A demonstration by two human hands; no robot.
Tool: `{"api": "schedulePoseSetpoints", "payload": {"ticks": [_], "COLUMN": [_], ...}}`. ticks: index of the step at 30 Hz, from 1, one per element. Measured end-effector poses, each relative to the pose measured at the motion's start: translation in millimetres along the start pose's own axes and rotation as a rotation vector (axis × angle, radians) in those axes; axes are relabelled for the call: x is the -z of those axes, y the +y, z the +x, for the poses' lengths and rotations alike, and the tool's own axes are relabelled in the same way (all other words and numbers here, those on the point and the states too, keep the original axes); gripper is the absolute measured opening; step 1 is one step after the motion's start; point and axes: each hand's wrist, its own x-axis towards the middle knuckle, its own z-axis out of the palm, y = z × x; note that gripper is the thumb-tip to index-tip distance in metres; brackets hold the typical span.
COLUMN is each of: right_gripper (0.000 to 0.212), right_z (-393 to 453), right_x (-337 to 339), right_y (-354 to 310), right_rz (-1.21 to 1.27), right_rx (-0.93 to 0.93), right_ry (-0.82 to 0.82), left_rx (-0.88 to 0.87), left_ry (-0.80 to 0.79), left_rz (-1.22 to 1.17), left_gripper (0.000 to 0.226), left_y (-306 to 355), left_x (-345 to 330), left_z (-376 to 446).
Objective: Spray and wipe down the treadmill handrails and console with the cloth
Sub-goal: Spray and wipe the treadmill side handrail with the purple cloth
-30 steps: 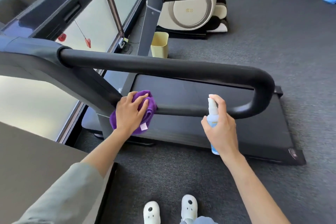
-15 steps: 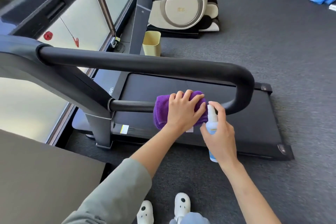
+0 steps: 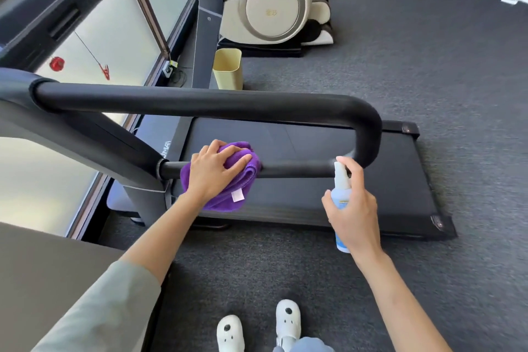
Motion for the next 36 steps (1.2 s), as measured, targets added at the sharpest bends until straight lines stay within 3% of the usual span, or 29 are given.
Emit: {"api": "schedulePoseSetpoints", "payload": {"ticks": [4,12,17,20,23,28,32,36], "right_gripper": [0.063,0.064,0.068,0.068,0.065,0.062,0.062,0.065], "right_z": [3,-1,-4,-2,0,0,-5,-6], "right_x": [6,22,39,44,45,42,44,46], "right_y": [8,23,29,26,23,26,32,35], "right_rz": [-0.019,-0.015,-0.036,-0.033,-0.019,0.014,0.016,0.011], "right_rx": [0.022,0.090,0.085,0.099,0.112,0.086,0.084,0.086], "right_ry": [-0.022,0.046,0.075,0.090,0.090,0.094,0.099,0.085], "left_rx": [-0.101,-0.307,-0.421,-0.443,-0.452,-0.307,-0.233,-0.292], "left_ry": [-0.071,-0.038,-0.071,-0.096,-0.108,-0.035,0.013,0.068], "left_rz": [0.080,0.184,0.189,0.223,0.227,0.206,0.156,0.143], "left_gripper": [0.046,0.054,0.087,0.098,0.094,0.089,0.077,0.071], "left_y": [20,109,165,148,112,44,56,97], "left_x": [-3,-25,-41,-37,-26,-8,-14,-28], "left_z": [14,22,23,21,13,-2,2,3]}}
